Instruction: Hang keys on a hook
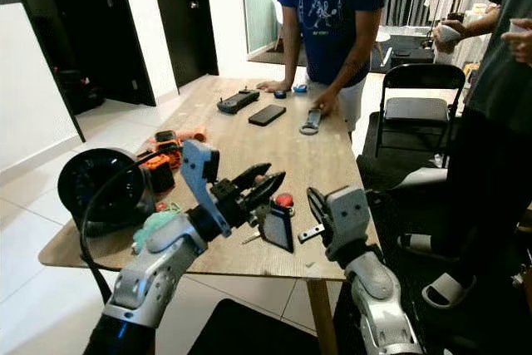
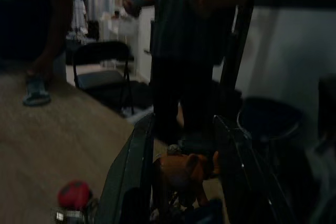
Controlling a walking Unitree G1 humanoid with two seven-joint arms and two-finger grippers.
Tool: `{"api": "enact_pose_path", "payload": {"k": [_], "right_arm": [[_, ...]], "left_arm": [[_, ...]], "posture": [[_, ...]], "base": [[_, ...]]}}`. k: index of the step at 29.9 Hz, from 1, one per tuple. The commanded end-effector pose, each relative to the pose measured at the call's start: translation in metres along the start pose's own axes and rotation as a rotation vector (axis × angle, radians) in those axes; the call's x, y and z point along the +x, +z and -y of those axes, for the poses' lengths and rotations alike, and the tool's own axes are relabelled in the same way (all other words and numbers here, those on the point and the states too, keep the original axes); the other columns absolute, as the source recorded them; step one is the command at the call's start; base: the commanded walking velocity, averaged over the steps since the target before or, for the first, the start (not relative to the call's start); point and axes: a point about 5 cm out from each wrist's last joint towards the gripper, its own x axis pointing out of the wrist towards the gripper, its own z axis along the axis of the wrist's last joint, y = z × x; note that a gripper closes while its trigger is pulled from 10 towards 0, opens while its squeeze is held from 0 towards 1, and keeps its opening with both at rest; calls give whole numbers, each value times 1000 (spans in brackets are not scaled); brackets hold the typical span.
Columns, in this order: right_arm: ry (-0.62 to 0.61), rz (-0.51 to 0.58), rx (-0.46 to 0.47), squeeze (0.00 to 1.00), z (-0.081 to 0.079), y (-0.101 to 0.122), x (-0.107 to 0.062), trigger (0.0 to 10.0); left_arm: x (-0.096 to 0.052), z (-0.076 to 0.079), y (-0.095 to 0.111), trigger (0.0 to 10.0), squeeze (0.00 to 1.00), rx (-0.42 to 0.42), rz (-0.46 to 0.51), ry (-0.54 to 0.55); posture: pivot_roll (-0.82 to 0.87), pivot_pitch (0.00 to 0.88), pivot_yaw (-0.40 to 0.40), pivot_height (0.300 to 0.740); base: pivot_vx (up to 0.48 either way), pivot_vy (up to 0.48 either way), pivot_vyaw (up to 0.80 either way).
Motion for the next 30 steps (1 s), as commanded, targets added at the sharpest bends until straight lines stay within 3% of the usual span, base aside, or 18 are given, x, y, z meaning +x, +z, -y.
{"api": "enact_pose_path", "payload": {"k": [1, 6, 8, 19, 20, 22, 23, 24, 25, 30], "right_arm": [[6, -30, -5, 0, 0, -4, -1, 10000], [20, -68, 5, 0, 0, -9, -2, 10000], [82, -138, 29, 0, -7, -20, -6, 10000], [153, -217, 50, 0, -16, -32, -13, 10000], [159, -222, 59, 90, -16, -33, -14, 10000], [163, -225, 63, 118, -17, -33, -14, 10000], [171, -227, 74, 612, -18, -34, -14, 10000], [171, -227, 74, 612, -18, -34, -14, 10000], [179, -229, 82, 1000, -18, -34, -14, 10000], [194, -237, 63, 1000, -22, -33, -12, 10000]], "left_arm": [[-5, -2, -6, 10000, 0, 24, -29, -6], [-7, -3, -10, 10000, 0, 33, -42, -6], [-7, -4, -10, 10000, 0, 41, -47, -10], [-6, -4, -12, 10000, 0, 67, -53, -26], [-6, -4, -12, 10000, 0, 69, -52, -28], [-6, -4, -11, 10000, 0, 70, -52, -30], [-6, -4, -11, 10000, 0, 72, -52, -32], [-6, -4, -11, 10000, 0, 72, -52, -32], [-6, -4, -11, 10000, 0, 76, -52, -35], [-6, -3, -10, 10000, 0, 83, -48, -40]], "posture": [[35, 80, 23, 740], [32, 81, 22, 740], [32, 80, 22, 740], [32, 83, 22, 740], [32, 83, 22, 740], [33, 83, 21, 740], [34, 83, 20, 740], [34, 83, 20, 740], [34, 81, 20, 740], [35, 78, 16, 740]], "base": [[0, 0, 0], [0, 0, 0], [0, 0, 0], [0, 0, 0], [0, 0, 0], [0, 0, 0], [0, 0, 0], [0, 0, 0], [0, 0, 0], [0, 0, 0]]}}
